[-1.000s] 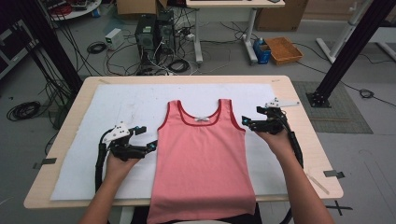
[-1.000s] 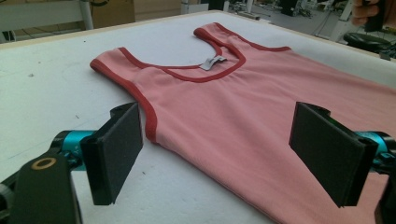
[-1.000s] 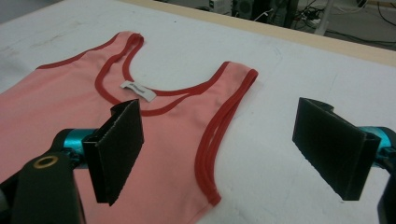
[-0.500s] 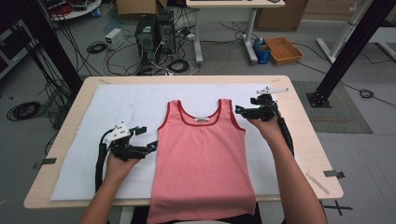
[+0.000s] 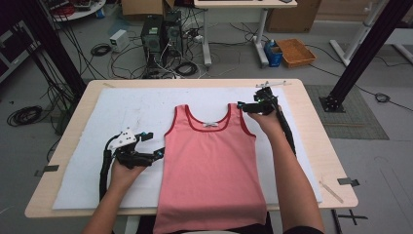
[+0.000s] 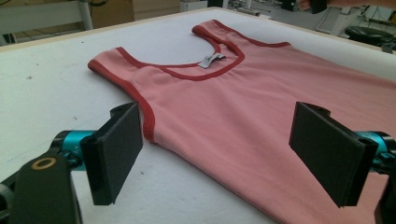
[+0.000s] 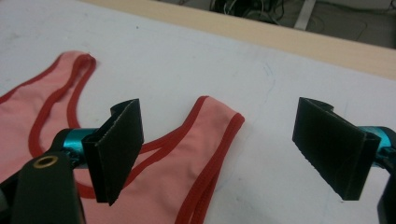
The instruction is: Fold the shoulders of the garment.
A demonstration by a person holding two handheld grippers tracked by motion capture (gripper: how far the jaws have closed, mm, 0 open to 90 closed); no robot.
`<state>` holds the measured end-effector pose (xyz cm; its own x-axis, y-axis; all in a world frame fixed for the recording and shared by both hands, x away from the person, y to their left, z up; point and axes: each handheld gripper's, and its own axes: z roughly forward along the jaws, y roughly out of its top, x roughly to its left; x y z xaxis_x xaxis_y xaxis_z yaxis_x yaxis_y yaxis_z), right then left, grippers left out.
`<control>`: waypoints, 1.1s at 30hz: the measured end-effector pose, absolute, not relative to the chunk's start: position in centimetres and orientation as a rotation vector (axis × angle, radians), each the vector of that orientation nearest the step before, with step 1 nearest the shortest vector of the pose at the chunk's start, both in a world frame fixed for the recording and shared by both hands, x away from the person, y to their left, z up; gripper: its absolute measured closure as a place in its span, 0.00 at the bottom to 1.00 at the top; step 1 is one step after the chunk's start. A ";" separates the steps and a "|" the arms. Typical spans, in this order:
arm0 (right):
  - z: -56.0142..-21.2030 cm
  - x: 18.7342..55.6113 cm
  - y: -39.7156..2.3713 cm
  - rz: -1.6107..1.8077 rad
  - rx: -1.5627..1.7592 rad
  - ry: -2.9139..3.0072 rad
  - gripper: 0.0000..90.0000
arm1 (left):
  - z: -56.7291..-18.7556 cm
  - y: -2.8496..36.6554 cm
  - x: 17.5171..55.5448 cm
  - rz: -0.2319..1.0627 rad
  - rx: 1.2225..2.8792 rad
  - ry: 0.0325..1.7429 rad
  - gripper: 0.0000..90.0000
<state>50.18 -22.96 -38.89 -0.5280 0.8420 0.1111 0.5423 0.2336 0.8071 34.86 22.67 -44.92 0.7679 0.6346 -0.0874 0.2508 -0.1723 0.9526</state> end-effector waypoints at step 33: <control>-44.0 54.1 -18.6 0.933 1.411 2.259 0.67 | -44.9 22.7 34.8 0.398 1.749 0.699 0.19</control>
